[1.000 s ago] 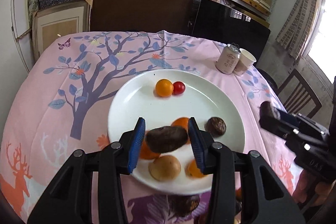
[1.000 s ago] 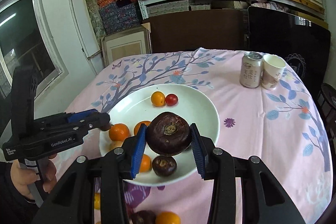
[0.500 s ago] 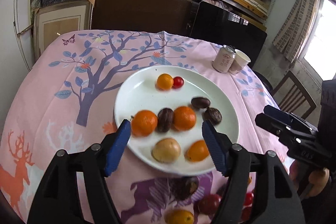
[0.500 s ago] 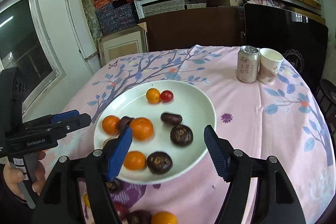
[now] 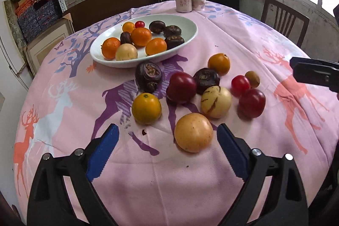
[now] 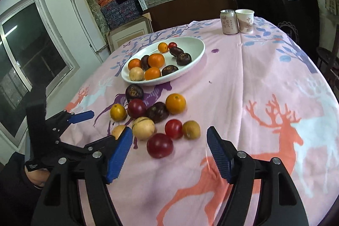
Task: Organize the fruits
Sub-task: 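Place both dark purple fruits on the white plate and withdraw both grippers, then grasp a pale yellow fruit with the left gripper while the right gripper grasps a red tomato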
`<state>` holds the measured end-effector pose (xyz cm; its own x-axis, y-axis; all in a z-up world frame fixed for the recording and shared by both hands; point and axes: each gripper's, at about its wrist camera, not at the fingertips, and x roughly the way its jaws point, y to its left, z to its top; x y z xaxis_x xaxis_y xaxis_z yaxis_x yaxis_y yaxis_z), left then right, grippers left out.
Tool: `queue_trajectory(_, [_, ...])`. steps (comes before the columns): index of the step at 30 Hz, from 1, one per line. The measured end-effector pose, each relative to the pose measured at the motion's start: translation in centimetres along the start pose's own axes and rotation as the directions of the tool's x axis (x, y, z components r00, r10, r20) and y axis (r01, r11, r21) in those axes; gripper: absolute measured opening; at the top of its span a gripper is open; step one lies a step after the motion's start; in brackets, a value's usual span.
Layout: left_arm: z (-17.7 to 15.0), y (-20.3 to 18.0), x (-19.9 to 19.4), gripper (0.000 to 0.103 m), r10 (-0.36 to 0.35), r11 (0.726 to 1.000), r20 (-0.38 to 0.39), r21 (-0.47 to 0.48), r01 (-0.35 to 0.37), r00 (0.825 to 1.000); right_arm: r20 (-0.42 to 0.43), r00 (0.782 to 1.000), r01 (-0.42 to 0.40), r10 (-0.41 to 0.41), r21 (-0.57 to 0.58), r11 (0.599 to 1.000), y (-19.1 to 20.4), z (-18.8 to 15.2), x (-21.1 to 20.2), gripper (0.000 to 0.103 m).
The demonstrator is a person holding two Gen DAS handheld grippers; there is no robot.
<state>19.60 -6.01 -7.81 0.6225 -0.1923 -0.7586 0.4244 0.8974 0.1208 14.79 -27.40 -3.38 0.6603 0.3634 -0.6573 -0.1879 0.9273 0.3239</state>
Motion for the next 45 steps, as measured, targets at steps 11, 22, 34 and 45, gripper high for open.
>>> queue_trajectory(11, [-0.4,-0.4,0.3,0.041,-0.067,0.997,0.041,-0.040,0.068,0.997,-0.087,0.995,0.044,-0.048,-0.044,0.998,-0.1,-1.6,1.3,0.073])
queue_trajectory(22, [-1.0,2.7,-2.2,0.041,-0.053,0.978,0.171,-0.192,0.085,0.984,-0.157,0.982,0.081,-0.106,-0.158,0.984,4.2,-1.5,6.6,0.073])
queue_trajectory(34, [-1.1,3.5,-1.9,0.042,-0.076,0.967,0.170,-0.227,0.114,0.983,-0.099,0.992,0.070,-0.081,-0.106,0.992,3.2,-1.3,5.2,0.039])
queue_trajectory(45, [-1.4,3.7,-2.9,0.042,-0.091,0.964,0.182,-0.232,0.133,0.979,-0.040,0.996,0.078,-0.079,-0.034,0.996,0.2,-1.2,1.5,0.039])
